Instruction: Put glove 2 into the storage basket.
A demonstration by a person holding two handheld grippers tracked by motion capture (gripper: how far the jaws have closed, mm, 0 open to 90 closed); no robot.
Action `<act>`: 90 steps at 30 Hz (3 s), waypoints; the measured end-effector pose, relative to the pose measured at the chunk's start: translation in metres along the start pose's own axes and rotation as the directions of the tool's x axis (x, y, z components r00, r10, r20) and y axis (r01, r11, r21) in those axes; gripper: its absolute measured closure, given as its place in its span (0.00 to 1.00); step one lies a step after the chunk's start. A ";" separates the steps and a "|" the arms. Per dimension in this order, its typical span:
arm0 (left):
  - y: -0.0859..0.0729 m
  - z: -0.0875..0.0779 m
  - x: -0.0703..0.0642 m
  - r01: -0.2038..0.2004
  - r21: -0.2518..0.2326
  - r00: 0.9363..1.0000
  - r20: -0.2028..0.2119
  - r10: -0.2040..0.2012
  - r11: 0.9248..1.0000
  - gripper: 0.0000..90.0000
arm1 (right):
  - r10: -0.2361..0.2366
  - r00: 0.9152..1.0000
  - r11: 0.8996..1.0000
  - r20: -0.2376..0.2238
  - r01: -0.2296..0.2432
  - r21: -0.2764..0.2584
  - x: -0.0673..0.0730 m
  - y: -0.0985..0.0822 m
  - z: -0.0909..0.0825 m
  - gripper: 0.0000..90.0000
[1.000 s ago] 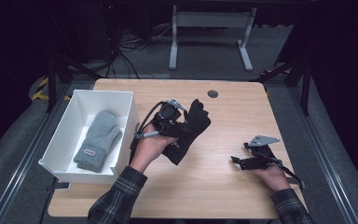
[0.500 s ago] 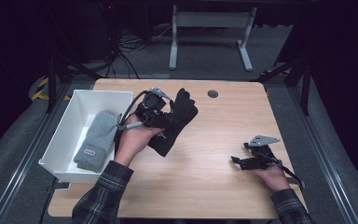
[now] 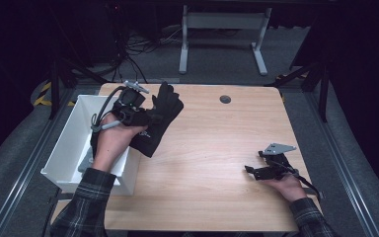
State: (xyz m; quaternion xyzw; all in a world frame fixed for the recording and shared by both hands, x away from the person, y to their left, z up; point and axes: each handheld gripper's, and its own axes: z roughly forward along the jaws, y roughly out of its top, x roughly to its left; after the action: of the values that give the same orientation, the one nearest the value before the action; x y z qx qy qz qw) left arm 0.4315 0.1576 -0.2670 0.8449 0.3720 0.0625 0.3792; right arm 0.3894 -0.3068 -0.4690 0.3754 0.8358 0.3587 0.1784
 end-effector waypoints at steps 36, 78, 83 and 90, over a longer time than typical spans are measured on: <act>-0.117 -0.020 0.111 0.283 0.016 0.937 -0.218 -0.273 0.959 0.75 | -0.004 1.000 1.000 0.000 0.004 0.001 0.000 0.000 0.000 0.16; -0.079 -0.012 0.062 0.161 -0.125 0.969 -0.167 -0.180 0.979 0.21 | 0.001 1.000 1.000 0.004 -0.001 0.001 0.000 0.000 0.000 0.16; -0.071 -0.004 0.047 0.129 -0.131 0.979 -0.138 -0.147 0.983 0.21 | 0.001 1.000 1.000 0.004 -0.001 0.001 0.000 0.000 0.000 0.16; -0.059 0.017 0.024 0.087 -0.113 0.991 -0.092 -0.097 0.990 0.20 | 0.001 1.000 1.000 0.003 -0.001 0.002 0.000 0.000 0.000 0.16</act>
State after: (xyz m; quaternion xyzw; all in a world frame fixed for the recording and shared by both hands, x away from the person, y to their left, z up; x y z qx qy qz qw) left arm 0.4211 0.1893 -0.3233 0.8008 0.4247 0.1064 0.4086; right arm 0.3896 -0.3062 -0.4690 0.3765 0.8357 0.3576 0.1792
